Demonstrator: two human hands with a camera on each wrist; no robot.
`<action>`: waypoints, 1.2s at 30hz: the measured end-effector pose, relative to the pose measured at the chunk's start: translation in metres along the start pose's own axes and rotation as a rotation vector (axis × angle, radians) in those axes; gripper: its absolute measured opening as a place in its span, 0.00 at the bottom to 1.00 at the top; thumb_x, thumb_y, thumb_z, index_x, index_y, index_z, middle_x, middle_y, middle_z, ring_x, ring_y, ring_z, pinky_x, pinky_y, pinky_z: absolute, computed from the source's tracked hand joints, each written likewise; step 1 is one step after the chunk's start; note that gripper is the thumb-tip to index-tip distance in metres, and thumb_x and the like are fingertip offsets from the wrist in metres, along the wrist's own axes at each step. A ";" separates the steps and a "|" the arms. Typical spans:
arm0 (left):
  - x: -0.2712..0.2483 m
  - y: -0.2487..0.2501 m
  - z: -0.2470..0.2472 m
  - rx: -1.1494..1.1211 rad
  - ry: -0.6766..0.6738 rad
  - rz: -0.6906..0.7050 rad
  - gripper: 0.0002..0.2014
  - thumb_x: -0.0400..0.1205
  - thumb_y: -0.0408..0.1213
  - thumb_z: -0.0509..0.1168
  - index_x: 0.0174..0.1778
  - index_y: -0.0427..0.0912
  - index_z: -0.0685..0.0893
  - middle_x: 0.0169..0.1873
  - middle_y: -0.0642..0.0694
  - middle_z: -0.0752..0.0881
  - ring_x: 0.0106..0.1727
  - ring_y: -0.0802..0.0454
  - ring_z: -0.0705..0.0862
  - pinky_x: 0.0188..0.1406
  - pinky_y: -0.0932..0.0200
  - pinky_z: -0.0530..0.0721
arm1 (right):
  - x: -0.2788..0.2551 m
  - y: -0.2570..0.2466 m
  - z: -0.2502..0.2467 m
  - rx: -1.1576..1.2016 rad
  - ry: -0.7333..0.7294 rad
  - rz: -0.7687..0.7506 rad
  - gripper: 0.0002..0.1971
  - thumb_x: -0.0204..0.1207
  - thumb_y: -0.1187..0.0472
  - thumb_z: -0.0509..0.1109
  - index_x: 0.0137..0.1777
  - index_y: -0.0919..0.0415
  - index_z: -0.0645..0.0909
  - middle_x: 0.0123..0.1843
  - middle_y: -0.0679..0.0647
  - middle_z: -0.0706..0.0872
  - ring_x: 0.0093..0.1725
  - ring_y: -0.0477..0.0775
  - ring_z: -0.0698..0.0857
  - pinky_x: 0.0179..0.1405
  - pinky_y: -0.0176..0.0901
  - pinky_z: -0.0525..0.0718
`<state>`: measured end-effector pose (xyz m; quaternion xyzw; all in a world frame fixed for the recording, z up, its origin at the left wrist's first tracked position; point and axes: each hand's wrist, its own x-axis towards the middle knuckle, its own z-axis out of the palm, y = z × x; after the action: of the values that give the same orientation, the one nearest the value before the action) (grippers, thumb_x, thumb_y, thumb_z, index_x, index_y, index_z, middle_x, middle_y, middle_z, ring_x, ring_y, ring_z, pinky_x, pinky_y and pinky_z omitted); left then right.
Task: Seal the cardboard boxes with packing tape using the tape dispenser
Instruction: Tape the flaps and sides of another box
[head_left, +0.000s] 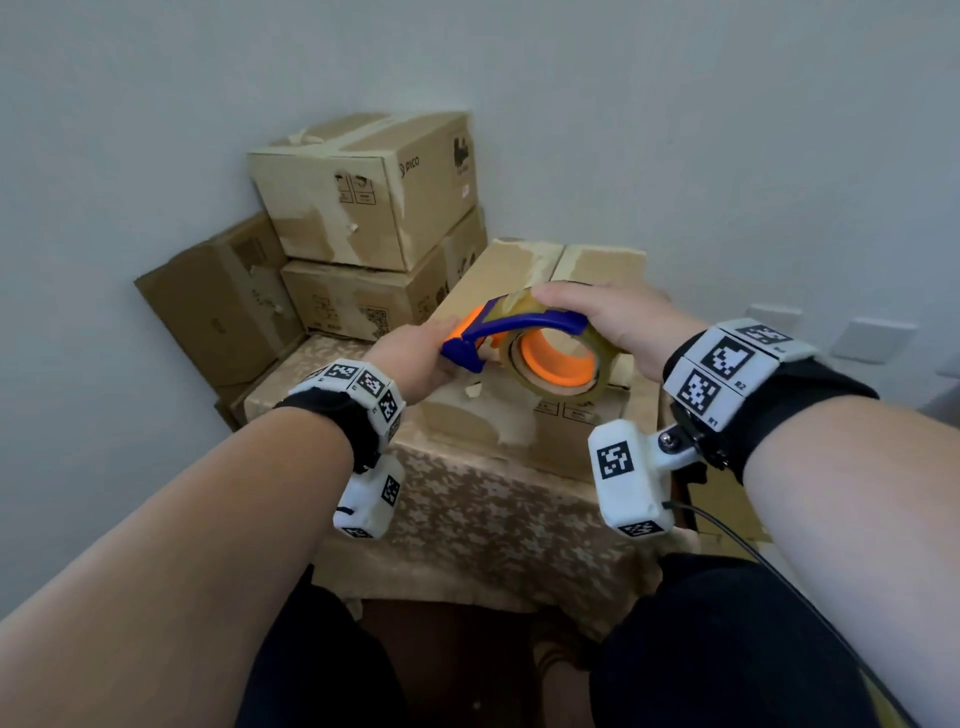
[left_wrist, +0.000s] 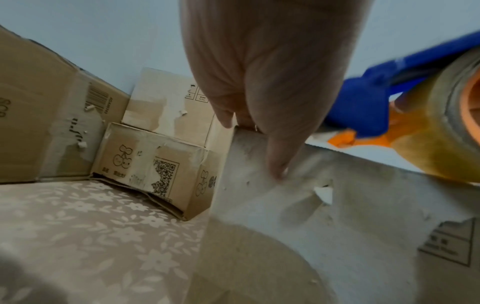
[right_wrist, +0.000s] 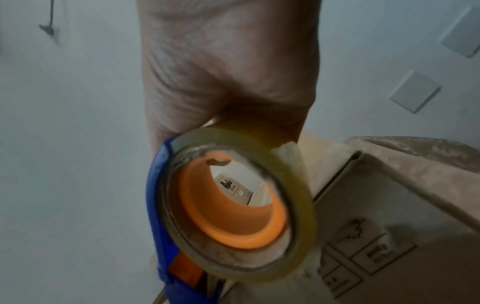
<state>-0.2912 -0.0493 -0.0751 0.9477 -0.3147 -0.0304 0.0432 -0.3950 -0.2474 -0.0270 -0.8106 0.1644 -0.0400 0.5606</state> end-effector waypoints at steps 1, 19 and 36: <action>0.000 0.000 0.001 0.010 -0.002 -0.001 0.32 0.80 0.37 0.67 0.80 0.46 0.63 0.65 0.40 0.81 0.62 0.37 0.81 0.59 0.46 0.79 | -0.001 0.001 -0.003 -0.003 -0.004 -0.012 0.19 0.71 0.43 0.75 0.45 0.60 0.88 0.35 0.49 0.87 0.38 0.47 0.83 0.41 0.35 0.77; 0.008 -0.001 0.008 0.151 -0.051 -0.012 0.37 0.83 0.41 0.65 0.84 0.51 0.52 0.84 0.53 0.54 0.80 0.51 0.65 0.80 0.45 0.59 | -0.011 0.016 -0.056 -0.236 -0.083 -0.119 0.20 0.62 0.39 0.76 0.39 0.56 0.86 0.34 0.53 0.87 0.37 0.55 0.85 0.46 0.46 0.82; 0.003 0.053 0.013 0.305 -0.078 0.089 0.49 0.79 0.54 0.67 0.84 0.46 0.39 0.85 0.50 0.45 0.85 0.51 0.47 0.79 0.33 0.46 | -0.009 0.018 -0.053 -0.307 -0.046 -0.130 0.17 0.69 0.42 0.73 0.35 0.57 0.82 0.33 0.55 0.84 0.37 0.56 0.82 0.44 0.46 0.78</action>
<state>-0.3212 -0.0938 -0.0826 0.9266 -0.3586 -0.0173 -0.1121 -0.4204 -0.2973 -0.0227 -0.8963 0.1028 -0.0318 0.4302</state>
